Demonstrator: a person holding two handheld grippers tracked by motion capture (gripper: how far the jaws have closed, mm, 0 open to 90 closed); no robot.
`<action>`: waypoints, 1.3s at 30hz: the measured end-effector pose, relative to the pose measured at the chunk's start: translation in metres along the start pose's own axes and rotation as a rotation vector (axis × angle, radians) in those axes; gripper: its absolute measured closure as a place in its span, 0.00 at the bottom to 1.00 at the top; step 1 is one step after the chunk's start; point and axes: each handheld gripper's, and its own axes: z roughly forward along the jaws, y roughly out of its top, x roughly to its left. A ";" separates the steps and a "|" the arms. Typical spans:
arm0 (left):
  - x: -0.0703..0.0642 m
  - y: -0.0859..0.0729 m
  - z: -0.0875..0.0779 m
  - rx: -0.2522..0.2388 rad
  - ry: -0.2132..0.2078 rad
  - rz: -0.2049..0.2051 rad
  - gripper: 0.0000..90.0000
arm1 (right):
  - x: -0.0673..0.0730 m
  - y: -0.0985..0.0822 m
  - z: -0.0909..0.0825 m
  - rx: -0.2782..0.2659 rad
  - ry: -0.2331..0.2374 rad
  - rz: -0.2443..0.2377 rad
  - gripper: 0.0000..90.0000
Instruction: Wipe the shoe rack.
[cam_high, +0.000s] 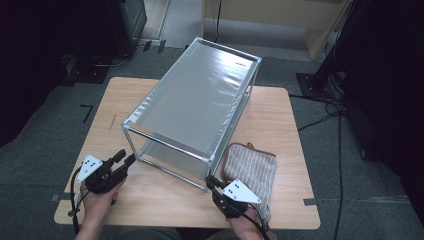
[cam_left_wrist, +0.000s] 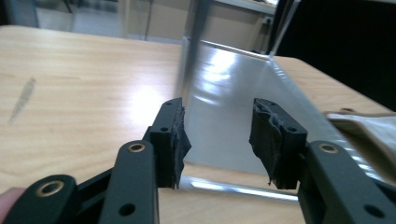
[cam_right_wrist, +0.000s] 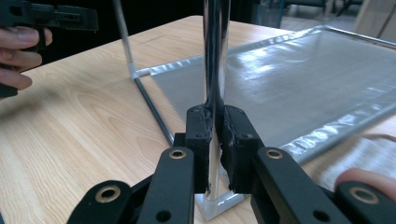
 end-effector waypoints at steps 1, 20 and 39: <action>0.000 0.001 0.003 -0.007 0.016 0.010 0.64 | -0.001 -0.001 -0.003 -0.001 -0.007 -0.001 0.91; -0.015 0.012 0.029 -0.004 -0.142 0.118 0.89 | -0.023 -0.012 -0.028 -0.002 -0.137 0.050 0.91; -0.022 -0.003 -0.019 0.002 -0.112 0.139 0.89 | -0.025 0.003 0.006 0.022 -0.251 0.050 0.90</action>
